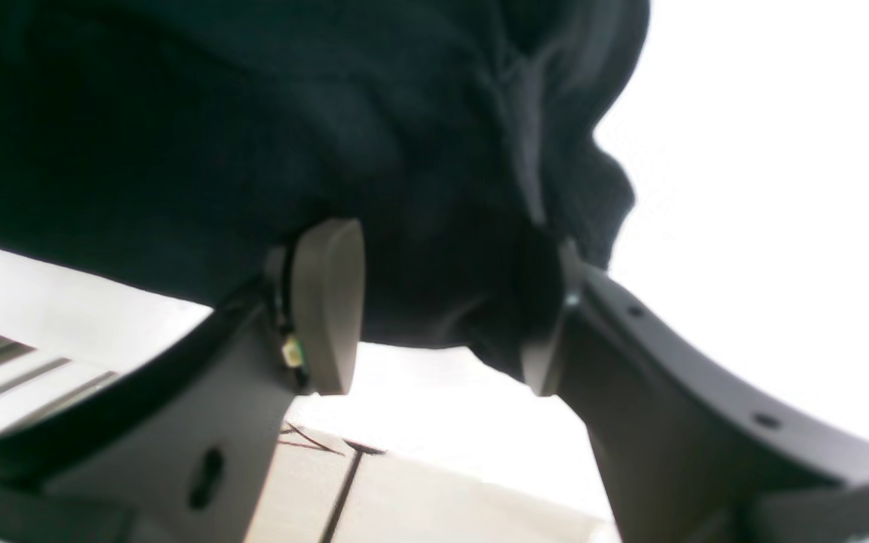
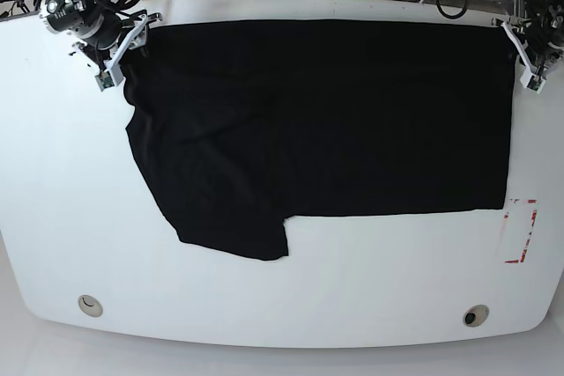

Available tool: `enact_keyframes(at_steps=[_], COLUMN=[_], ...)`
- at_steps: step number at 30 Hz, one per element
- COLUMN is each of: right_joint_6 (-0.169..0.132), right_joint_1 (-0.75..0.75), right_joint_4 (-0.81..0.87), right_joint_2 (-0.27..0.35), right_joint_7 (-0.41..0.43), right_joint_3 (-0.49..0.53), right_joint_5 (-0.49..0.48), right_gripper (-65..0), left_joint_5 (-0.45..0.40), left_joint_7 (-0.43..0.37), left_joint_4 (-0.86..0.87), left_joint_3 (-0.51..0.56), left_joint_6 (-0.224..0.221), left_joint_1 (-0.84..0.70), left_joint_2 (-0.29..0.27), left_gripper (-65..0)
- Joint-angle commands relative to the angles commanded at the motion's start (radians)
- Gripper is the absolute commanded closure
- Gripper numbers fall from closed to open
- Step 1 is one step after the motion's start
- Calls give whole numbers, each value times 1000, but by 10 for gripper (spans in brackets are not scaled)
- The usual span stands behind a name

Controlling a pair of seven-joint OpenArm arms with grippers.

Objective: Fold the T-shirt properly
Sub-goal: 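Pull the held shirt edge with the right gripper away from the left gripper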

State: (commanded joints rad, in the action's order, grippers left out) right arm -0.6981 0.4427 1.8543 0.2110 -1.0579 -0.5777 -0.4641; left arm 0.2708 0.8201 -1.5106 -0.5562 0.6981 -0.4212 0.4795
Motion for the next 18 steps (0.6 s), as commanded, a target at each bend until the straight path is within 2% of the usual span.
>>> enact_keyframes(at_steps=[3,9,18], right_joint_6=[0,0,0], right_joint_1=[6,23,87], right_joint_4=[-78,-147,-83], right_joint_2=[44,112,120], right_joint_7=[54,84,84], right_joint_3=[8,2,2], right_joint_5=[0,-2,-8], right_gripper=[-300,-300,-298], left_joint_5=[0,0,0], left_joint_7=[0,0,0], left_joint_4=[21,66,69], left_joint_3=[9,23,21], left_joint_6=[0,0,0], left_joint_1=[14,20,15], left_joint_2=[21,51,68], left_gripper=[-233,-233,-233])
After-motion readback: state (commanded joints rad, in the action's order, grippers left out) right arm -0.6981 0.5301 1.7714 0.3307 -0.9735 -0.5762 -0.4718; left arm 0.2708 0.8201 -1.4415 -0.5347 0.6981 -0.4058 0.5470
